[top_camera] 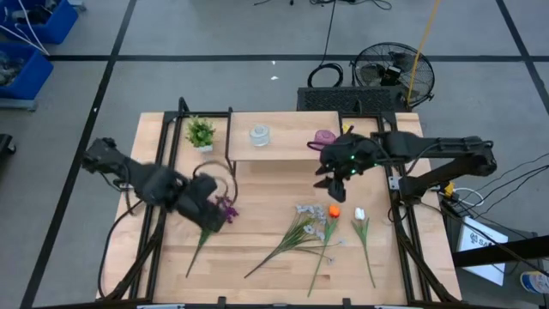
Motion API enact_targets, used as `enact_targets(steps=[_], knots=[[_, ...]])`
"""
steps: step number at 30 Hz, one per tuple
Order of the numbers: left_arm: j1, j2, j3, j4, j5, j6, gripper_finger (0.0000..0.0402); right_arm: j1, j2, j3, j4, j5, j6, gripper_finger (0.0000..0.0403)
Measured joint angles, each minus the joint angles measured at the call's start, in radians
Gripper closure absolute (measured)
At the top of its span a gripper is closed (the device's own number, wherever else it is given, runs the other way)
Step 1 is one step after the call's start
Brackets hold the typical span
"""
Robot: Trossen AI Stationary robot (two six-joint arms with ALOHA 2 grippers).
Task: Pick and place flowers into a vace then onto a shelf
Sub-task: Put the violet flowers into the transparent vase
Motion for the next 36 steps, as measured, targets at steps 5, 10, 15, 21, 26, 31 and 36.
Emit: enact_targets(steps=[5,10,15,21,26,31,36], knots=[[-0.053,0.000,-0.250,0.005,0.030,-0.182,0.0190,0.001,0.000,-0.112,0.231,-0.205,0.087,0.0204],[-0.054,0.000,-0.471,0.205,0.043,-0.230,0.0190,0.001,0.001,-0.192,0.423,-0.302,0.154,0.0204],[-0.052,0.000,-0.656,0.492,0.050,-0.208,0.0190,0.001,0.000,-0.230,0.453,-0.334,0.190,0.0204],[-0.051,0.000,-0.792,0.603,0.028,-0.232,0.0190,0.009,0.000,-0.241,0.455,-0.338,0.191,0.0204],[-0.039,0.000,-0.831,0.597,0.006,-0.220,0.0219,0.009,0.000,-0.241,0.458,-0.338,0.191,0.0204],[-0.024,0.000,-0.842,0.604,0.003,-0.193,0.0324,0.009,0.000,-0.241,0.458,-0.337,0.190,0.0204],[-0.008,0.000,-0.834,0.624,0.010,-0.179,0.0390,0.009,0.000,-0.241,0.458,-0.336,0.190,0.0204]])
